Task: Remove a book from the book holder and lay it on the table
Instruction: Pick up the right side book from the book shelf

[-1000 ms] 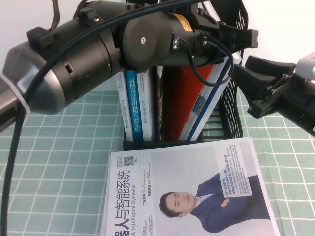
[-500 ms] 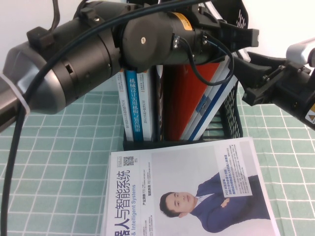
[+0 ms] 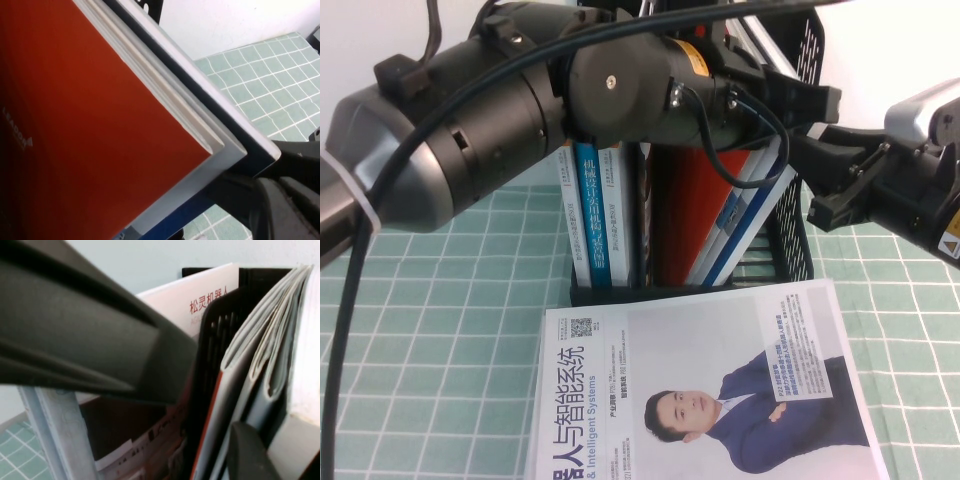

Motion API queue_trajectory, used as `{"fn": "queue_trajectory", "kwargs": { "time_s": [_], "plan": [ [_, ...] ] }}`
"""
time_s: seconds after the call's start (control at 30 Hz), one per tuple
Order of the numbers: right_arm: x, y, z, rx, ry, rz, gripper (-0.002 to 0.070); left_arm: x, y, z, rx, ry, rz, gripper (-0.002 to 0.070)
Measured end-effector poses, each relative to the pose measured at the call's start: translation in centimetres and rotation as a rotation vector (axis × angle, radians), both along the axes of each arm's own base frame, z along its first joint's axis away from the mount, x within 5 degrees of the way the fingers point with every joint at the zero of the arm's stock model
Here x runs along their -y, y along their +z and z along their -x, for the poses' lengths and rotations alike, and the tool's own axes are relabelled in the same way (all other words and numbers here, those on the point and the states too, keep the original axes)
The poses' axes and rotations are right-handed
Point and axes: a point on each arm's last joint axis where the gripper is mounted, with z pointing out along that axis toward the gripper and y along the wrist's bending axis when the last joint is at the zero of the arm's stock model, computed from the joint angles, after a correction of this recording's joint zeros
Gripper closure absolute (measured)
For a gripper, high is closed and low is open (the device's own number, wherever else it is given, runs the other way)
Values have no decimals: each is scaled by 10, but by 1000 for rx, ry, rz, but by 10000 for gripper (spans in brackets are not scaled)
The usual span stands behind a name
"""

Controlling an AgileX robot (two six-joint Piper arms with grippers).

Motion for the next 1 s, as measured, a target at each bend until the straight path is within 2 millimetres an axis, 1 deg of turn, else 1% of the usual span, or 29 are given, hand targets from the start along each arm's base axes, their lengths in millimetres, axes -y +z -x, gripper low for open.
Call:
{"fn": "queue_trajectory", "kwargs": {
  "time_s": [0.27,0.43,0.53,0.77,1.0],
  "plan": [
    [3,0,-1,-26,-29,14,453,-1,-3,2,-18,-14,-31,678],
    [18,-3,-4,-80,-105,71,454,-1,-5,3,-29,-28,-58,678],
    [22,-4,-5,-90,-116,82,454,-1,-6,3,-36,-30,-64,678],
    [21,-2,-4,-68,-82,82,454,-1,-4,2,-18,-26,-51,678],
    [18,1,4,-51,30,113,469,0,0,0,17,-17,-22,678]
  ]
}}
